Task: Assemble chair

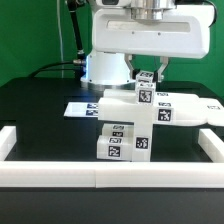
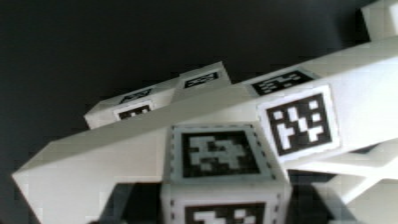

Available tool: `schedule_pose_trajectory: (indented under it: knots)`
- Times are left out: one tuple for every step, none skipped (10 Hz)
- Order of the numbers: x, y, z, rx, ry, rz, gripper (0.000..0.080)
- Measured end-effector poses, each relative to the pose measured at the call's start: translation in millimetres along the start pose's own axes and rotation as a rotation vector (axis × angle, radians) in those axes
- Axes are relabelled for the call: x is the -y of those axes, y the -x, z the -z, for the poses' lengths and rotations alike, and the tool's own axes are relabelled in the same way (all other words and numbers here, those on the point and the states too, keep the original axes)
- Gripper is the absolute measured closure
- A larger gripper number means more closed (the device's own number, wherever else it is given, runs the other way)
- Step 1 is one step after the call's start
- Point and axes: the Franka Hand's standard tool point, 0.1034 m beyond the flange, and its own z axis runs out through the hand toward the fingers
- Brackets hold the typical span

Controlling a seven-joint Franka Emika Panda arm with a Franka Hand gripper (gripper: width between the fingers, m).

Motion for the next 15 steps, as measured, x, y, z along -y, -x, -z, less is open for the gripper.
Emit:
schedule_pose_trajectory:
  knots:
    - [0.1, 0.2, 0.1, 0.002, -0.003, -0.061, 0.0512]
    - [0.5, 0.4, 0.1, 0.008, -0.014, -0.149, 0.0512]
    - [0.3, 0.2, 0.1, 0.013, -0.022, -0.199, 0.0512]
    - [0.6, 0.2, 0.0, 0.021, -0.033, -0.296, 0.0512]
    - [0.8, 0.2, 0.0, 0.026, -0.040, -0.362, 0.0512]
    - [1.0, 0.4, -0.1, 0.027, -0.040, -0.398, 0.0512]
    - [1.7, 0.9, -0.2, 0.035, -0.048, -0.500, 0.0512]
    - [2.7, 1.3, -0.3, 0.043, -0.055, -0.580, 0.0512]
    - [3.4, 1.7, -0.3, 0.044, -0.054, -0.609, 0.0512]
    - [3.3, 1.7, -0.3, 0.044, -0.054, -0.595, 0.0512]
    - [3.3, 1.8, -0.5, 0.044, -0.054, -0.582, 0.0512]
    - [3.2, 2.0, -1.0, 0.043, -0.053, -0.559, 0.0344]
    - [2.9, 2.7, -2.7, 0.044, -0.050, -0.549, 0.0214]
    - [2.8, 2.9, -2.9, 0.041, -0.047, -0.478, 0.0214]
    - [3.4, 3.2, -2.8, 0.039, -0.048, -0.390, 0.0164]
